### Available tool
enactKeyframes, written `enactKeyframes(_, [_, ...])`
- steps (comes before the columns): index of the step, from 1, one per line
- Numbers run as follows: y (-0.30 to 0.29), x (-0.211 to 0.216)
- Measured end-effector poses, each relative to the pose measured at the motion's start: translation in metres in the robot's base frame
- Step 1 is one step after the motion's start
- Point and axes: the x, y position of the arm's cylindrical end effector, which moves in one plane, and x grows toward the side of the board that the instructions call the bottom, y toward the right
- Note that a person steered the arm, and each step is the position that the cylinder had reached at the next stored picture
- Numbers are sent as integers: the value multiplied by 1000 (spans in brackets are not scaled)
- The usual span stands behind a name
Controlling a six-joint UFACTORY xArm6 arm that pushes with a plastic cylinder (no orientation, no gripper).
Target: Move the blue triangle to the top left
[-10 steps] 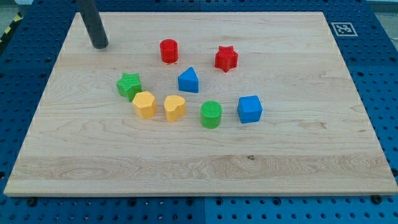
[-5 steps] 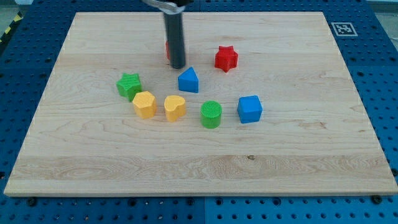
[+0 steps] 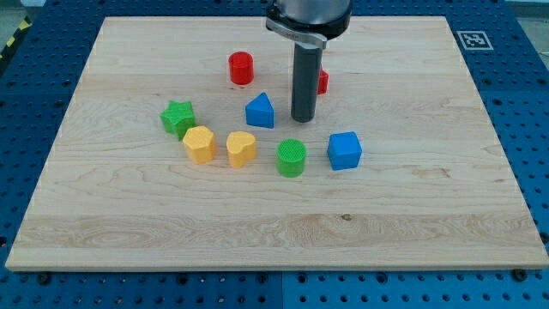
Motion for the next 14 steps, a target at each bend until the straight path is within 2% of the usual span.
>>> enactKeyframes(4, [-100, -10])
enactKeyframes(8, [-137, -10])
enactKeyframes(12, [-158, -55])
enactKeyframes(14, [-201, -55])
